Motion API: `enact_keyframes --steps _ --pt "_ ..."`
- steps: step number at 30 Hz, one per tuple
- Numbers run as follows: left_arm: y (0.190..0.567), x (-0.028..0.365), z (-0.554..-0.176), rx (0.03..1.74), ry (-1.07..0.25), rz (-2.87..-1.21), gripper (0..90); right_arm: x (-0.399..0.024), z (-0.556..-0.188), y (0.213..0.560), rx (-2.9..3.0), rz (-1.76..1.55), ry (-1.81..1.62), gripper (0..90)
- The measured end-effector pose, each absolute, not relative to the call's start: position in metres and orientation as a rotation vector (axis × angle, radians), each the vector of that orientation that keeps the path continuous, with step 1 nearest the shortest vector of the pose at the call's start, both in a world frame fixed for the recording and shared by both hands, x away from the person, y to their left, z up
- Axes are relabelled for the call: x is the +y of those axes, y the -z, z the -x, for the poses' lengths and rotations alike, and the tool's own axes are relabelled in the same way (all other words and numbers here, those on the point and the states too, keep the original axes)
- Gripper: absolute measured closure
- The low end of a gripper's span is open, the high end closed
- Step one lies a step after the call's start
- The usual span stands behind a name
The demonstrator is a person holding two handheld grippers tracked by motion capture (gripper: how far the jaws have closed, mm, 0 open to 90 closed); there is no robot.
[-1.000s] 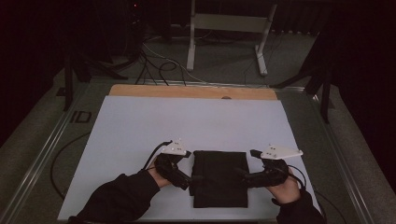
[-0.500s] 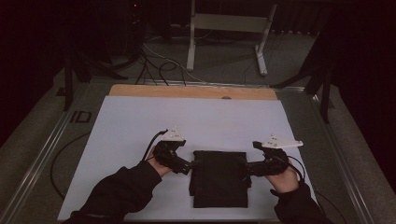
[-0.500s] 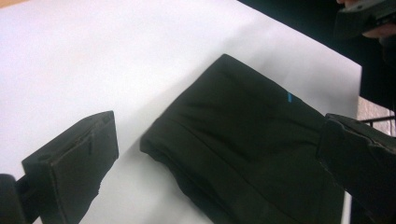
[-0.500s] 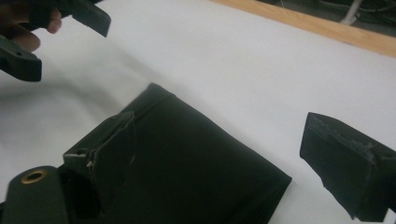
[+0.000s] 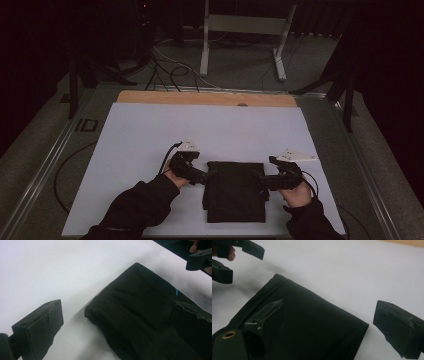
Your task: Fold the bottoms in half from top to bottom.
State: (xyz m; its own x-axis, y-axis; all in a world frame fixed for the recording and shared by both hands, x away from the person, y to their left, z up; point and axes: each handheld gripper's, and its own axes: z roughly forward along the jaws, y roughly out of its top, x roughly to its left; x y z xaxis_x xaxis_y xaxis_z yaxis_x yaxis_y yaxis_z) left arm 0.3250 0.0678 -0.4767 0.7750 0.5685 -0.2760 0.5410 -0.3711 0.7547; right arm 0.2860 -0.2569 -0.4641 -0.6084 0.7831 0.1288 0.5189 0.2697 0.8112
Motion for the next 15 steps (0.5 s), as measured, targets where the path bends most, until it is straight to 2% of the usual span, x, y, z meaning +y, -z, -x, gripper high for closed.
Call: enact_keyframes --steps 15 --pt "0.507 0.056 -0.327 0.838 0.043 -2.093 0.0 -0.267 -0.293 0.495 2.332 -1.306 -1.141 10.2"
